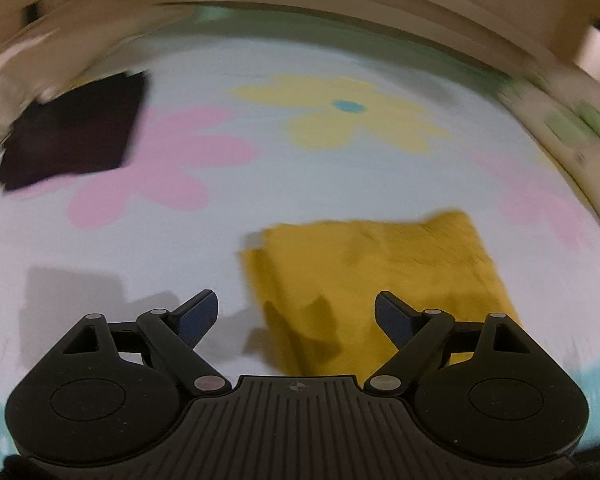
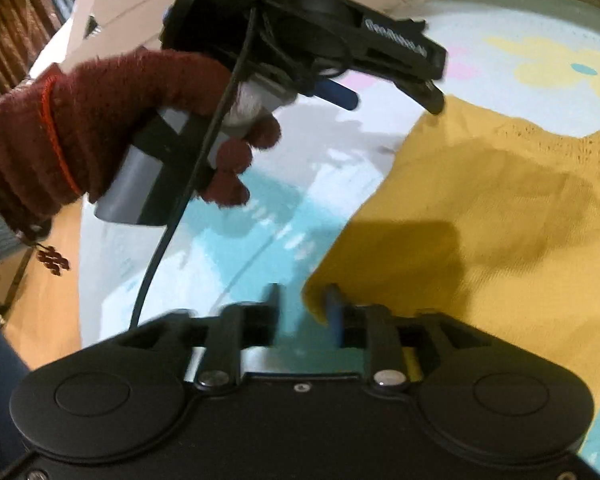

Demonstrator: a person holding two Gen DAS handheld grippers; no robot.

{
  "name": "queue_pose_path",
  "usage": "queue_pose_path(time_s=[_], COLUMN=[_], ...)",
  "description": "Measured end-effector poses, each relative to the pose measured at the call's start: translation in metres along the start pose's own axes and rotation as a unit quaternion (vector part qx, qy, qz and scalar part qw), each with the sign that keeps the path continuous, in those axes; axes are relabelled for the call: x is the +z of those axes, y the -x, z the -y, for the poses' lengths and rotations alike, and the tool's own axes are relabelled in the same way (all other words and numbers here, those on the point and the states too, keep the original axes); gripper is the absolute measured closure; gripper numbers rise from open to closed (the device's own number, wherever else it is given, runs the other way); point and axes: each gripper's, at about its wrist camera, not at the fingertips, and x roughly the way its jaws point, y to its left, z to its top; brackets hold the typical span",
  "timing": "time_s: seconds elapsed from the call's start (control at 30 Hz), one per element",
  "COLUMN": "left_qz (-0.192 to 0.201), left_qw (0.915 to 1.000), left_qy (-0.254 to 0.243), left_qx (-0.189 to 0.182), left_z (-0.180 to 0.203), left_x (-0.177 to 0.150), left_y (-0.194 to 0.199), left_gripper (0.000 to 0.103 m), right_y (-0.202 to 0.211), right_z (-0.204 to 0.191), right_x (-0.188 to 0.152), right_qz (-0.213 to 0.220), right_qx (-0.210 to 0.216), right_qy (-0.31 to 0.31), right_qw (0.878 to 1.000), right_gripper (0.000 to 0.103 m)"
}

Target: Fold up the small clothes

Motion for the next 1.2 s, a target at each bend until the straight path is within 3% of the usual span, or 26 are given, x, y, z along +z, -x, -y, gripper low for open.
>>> queue_pose_path(time_s=[0.1,0.2,0.23,0.27,0.33,0.37,0.43,0.5,0.57,0.7,0.8,0.83,0.97,1.03,1.2], left_qz=[-0.013,-0.041,-0.05,-0.048,-0.065,-0.062,-0.052,-0.046,-0.039,-0.026,-0.02,-0.023,-0.054,-0.052,-0.045], left_qw=[0.9984,0.9938,0.9932,0.9963,0.9974,0.9969,0.9971,0.9973,0.9973,0.9977,0.9984,0.9986,0.9984,0.9984,0.9984], left_qy=[-0.054,-0.089,-0.085,-0.056,0.031,0.048,0.053,0.055,0.061,0.062,0.053,0.047,0.011,0.01,0.031], left_qx=[-0.014,0.051,0.06,0.045,0.009,0.007,0.018,0.016,0.01,0.0,-0.001,-0.001,0.015,0.019,0.014], left_z=[0.018,0.017,0.01,-0.001,-0.026,-0.031,-0.032,-0.031,-0.032,-0.029,-0.026,-0.023,-0.016,-0.017,-0.022], left_x=[-0.01,-0.024,-0.028,-0.031,-0.029,-0.028,-0.025,-0.025,-0.025,-0.028,-0.028,-0.028,-0.036,-0.04,-0.036], left_y=[-0.003,-0.024,-0.031,-0.034,-0.038,-0.036,-0.03,-0.025,-0.018,-0.008,-0.008,-0.011,-0.031,-0.037,-0.03], left_gripper=[0.017,0.016,0.012,0.008,0.008,0.008,0.008,0.009,0.009,0.009,0.009,0.009,0.007,0.0,0.001], right_y=[0.015,0.021,0.029,0.029,0.033,0.037,0.04,0.049,0.057,0.058,0.046,0.031,-0.01,-0.022,-0.037], right_z=[0.009,0.015,0.026,0.026,0.038,0.044,0.057,0.071,0.092,0.105,0.118,0.128,0.146,0.149,0.16], right_x=[0.003,0.008,0.007,0.007,0.008,0.008,0.01,0.012,0.015,0.02,0.029,0.034,0.043,0.045,0.055], right_qz=[0.014,0.02,0.024,0.024,0.03,0.034,0.046,0.062,0.087,0.106,0.101,0.087,0.031,0.013,0.013], right_qx=[0.004,-0.006,-0.015,-0.015,-0.03,-0.037,-0.046,-0.061,-0.099,-0.143,-0.204,-0.243,-0.304,-0.31,-0.285], right_qy=[-0.006,-0.008,-0.018,-0.018,-0.032,-0.039,-0.055,-0.076,-0.113,-0.128,-0.134,-0.135,-0.117,-0.111,-0.141], right_qw=[1.0,1.0,0.999,0.999,0.999,0.998,0.996,0.993,0.985,0.976,0.964,0.957,0.945,0.944,0.948], right_gripper=[0.048,0.047,0.047,0.046,0.04,0.037,0.024,0.019,0.001,0.0,0.0,0.0,0.0,0.0,0.0])
